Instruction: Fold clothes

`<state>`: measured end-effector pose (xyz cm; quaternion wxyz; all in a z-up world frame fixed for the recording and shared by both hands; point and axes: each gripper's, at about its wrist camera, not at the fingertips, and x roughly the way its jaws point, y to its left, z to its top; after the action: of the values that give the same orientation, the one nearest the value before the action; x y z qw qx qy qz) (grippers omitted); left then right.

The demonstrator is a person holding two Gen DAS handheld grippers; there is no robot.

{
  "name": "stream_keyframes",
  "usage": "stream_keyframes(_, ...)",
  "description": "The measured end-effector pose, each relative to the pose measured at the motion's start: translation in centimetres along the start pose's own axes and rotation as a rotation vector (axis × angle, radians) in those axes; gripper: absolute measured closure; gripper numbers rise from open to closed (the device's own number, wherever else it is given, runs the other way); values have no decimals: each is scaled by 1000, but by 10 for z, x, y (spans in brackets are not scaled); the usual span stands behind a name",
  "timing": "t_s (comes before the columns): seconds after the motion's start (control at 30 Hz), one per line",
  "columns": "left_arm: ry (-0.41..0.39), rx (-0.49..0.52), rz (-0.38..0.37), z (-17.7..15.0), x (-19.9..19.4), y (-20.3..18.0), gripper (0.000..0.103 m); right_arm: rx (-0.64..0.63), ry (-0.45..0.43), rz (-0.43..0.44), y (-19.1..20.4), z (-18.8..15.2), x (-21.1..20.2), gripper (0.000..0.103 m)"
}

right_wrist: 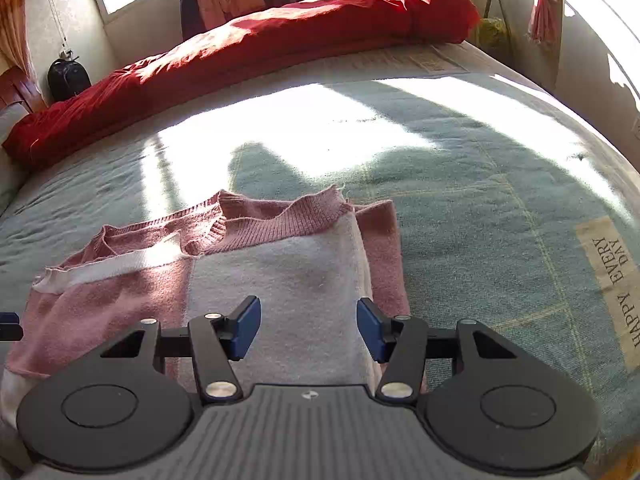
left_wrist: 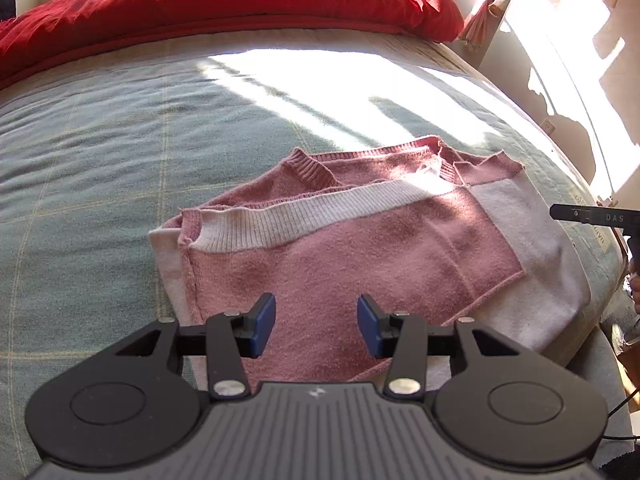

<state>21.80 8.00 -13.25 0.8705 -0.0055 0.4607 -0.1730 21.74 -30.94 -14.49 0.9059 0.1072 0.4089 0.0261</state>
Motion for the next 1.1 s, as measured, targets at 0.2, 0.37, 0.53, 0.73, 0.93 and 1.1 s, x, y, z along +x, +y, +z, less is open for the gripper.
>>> stream_keyframes(0.2,-17,12,-62,3,21,-6,57,3,-5,48,-4,13,27,85)
stream_keyframes(0.37,26,-105,35,1,46,19,55,35,32,-29,-8,8,44,88)
stream_keyframes(0.53,-32,-132,10,25,40,22,56,58,31,-24,-8,3,45,80)
stream_keyframes(0.73,-15,-174,83,39,68,41,54,63,23,-15,-6,1,48,74)
stream_keyframes(0.93,-45,-215,40,51,63,40,56,63,22,9,-4,1,49,61)
stream_keyframes(1.1,-39,-156,-69,68,77,11,54,35,6,-12,8,-2,50,46)
